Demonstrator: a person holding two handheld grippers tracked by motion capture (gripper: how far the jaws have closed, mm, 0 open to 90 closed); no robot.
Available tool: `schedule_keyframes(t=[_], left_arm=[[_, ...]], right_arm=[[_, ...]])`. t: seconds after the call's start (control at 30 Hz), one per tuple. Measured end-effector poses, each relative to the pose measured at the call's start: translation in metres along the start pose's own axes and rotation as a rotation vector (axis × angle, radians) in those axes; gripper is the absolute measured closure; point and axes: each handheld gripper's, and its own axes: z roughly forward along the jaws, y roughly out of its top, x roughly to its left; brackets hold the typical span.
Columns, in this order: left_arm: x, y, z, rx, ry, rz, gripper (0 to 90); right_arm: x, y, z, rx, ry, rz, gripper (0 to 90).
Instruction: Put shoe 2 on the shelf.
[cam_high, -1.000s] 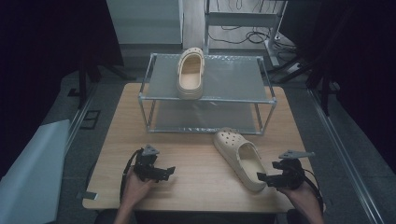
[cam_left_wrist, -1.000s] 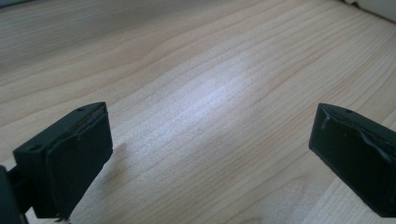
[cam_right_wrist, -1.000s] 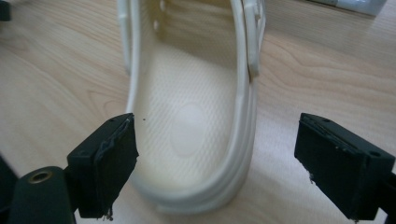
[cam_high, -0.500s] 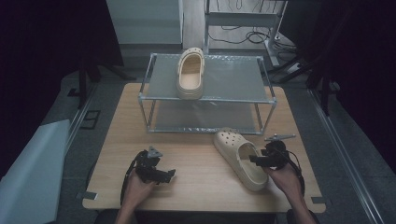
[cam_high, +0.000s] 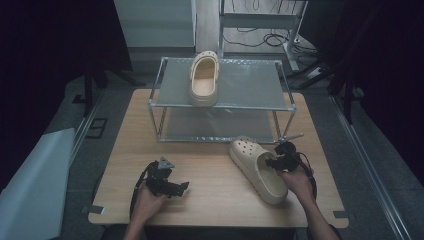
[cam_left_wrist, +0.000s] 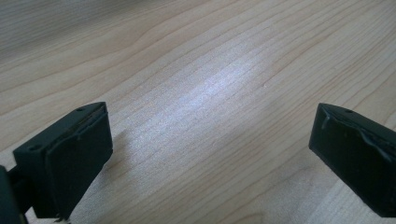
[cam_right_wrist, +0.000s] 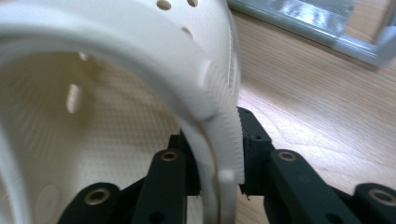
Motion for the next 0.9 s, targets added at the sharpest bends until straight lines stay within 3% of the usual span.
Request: schedule_keyframes(t=[0.13,0.23,0.47,0.63,0.9], left_arm=[[0.0,0.001,-0.001,-0.006,-0.003,0.001,0.0],[0.0,0.001,-0.001,-0.008,-0.004,-0.001,0.0],[0.001,0.001,-0.002,-0.011,0.002,0.0,0.0],[0.0,0.001,-0.002,-0.011,0.0,0.0,0.0],[-0.001,0.001,-0.003,-0.009,0.01,0.008,0.0]], right_arm=[[-0.01,-0.001,-0.002,0.01,0.08,0.067,75.7],[-0.022,-0.004,-0.002,0.003,0.171,0.155,76.1],[-0.037,-0.016,-0.005,-0.039,0.322,0.305,76.4],[-0.038,-0.02,-0.012,-0.07,0.407,0.374,76.4],[-0.035,-0.02,-0.027,-0.101,0.504,0.436,76.3]])
